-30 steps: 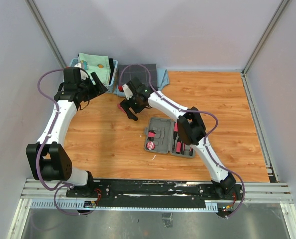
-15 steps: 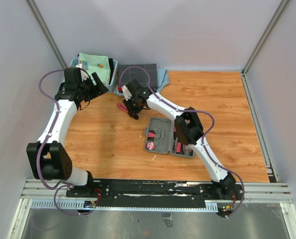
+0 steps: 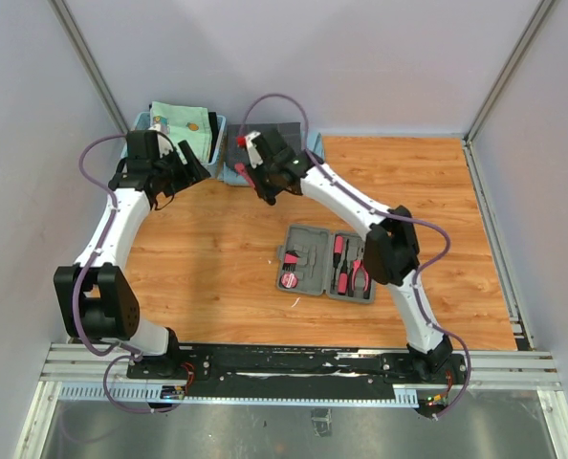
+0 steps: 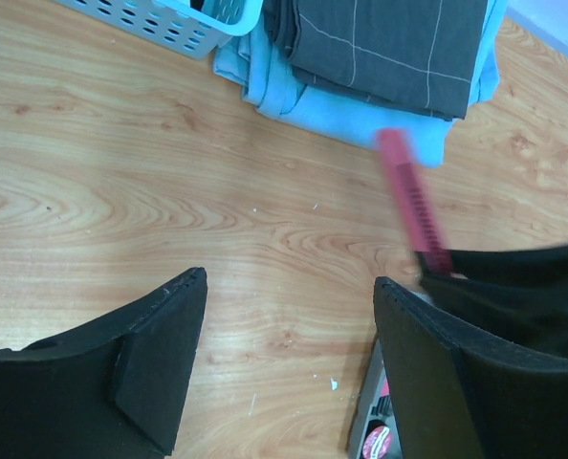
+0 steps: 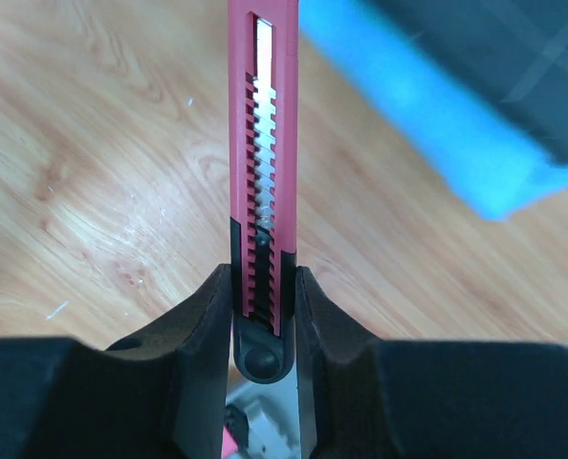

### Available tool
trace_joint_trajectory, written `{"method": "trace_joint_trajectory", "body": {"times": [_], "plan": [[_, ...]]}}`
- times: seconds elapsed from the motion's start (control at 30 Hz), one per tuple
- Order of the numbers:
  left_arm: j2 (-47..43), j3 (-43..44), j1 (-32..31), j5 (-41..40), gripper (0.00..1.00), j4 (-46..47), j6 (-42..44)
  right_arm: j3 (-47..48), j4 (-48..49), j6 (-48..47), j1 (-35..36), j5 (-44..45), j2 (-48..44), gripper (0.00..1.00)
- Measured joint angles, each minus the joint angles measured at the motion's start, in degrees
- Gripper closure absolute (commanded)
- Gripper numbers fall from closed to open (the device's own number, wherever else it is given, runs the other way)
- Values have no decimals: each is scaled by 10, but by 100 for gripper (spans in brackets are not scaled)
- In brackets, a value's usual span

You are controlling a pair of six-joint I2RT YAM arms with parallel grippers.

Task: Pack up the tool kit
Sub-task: Pick up the knife at the center of the board, then place the knife in the toolbox.

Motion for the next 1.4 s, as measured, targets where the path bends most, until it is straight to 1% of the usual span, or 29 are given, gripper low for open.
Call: {"method": "trace_joint_trajectory", "body": {"times": [0.13, 0.23, 0.3, 0.4, 0.47, 0.53, 0.63, 0.7, 1.0, 1.17, 1.4], "plan": [[10, 5, 0, 4, 26, 3, -2, -19, 5, 28, -4, 66, -91, 99], [18, 10, 0, 5, 26, 3, -2, -54, -3, 74, -9, 138, -162, 99], [22, 13, 0, 6, 26, 5, -2, -98, -10, 104, -11, 171, -198, 99], [24, 16, 0, 8, 26, 9, -2, -208, -25, 167, -14, 206, -251, 99], [24, 16, 0, 9, 26, 11, -2, -275, -40, 212, -15, 216, -271, 99], [24, 16, 0, 10, 26, 11, -2, -343, -63, 265, -15, 216, -283, 99], [25, 16, 0, 11, 26, 12, -3, -400, -83, 319, -13, 216, -288, 99], [26, 16, 0, 11, 26, 12, -4, -421, -91, 346, -9, 216, -295, 99], [34, 16, 0, 15, 26, 14, -7, -487, -93, 458, 32, 205, -353, 99], [41, 18, 0, 16, 26, 15, -11, -521, -93, 502, 44, 188, -349, 99], [42, 18, 0, 18, 26, 15, -13, -524, -81, 529, 57, 167, -321, 99]]}}
